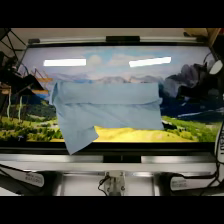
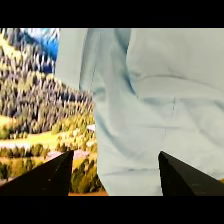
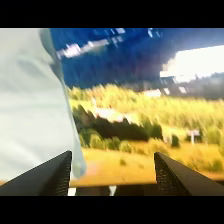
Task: Fold the shirts.
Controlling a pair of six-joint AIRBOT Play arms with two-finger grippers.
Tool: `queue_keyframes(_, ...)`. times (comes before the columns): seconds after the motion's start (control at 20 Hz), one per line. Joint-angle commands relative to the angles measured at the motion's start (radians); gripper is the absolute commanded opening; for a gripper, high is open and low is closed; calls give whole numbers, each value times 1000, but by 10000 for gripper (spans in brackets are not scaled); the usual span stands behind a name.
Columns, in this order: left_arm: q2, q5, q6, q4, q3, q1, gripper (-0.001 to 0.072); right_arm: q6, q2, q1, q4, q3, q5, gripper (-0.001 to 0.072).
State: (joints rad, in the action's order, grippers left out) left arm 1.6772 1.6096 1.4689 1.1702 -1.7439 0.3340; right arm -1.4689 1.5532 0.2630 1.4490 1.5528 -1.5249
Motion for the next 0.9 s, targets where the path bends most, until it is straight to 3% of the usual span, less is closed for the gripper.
queue_keyframes(0.0, -172, -13, -3, 1, 333, 60, 588, 30, -82, 73, 7, -72, -107, 624)
queue_keyframes(0.1, -316, -191, -40, -45, 697, 54, 586, 39, -117, 80, -7, -150, -80, 623)
queue_keyframes(0.15, -373, -256, -68, -89, 843, 54, 556, 42, -127, 80, -27, -179, -63, 624)
queue_keyframes(0.2, -420, -317, -85, -126, 976, 54, 442, 41, -132, 80, -50, -195, -46, 624)
queue_keyframes(0.3, -461, -409, -101, -201, 1144, 54, 432, 39, -132, 79, -88, -207, -16, 623)
queue_keyframes(0.5, -459, -517, -175, -334, 1238, 43, 434, 32, -132, 79, -113, -207, 3, 624)
queue_keyframes(0.75, -459, -624, -147, -344, 1238, -44, 427, 30, -132, 79, -116, -234, 3, 624)
queue_keyframes(0.85, -459, -643, -134, -344, 1237, -67, 102, 46, -132, 73, -135, -311, 9, 624)
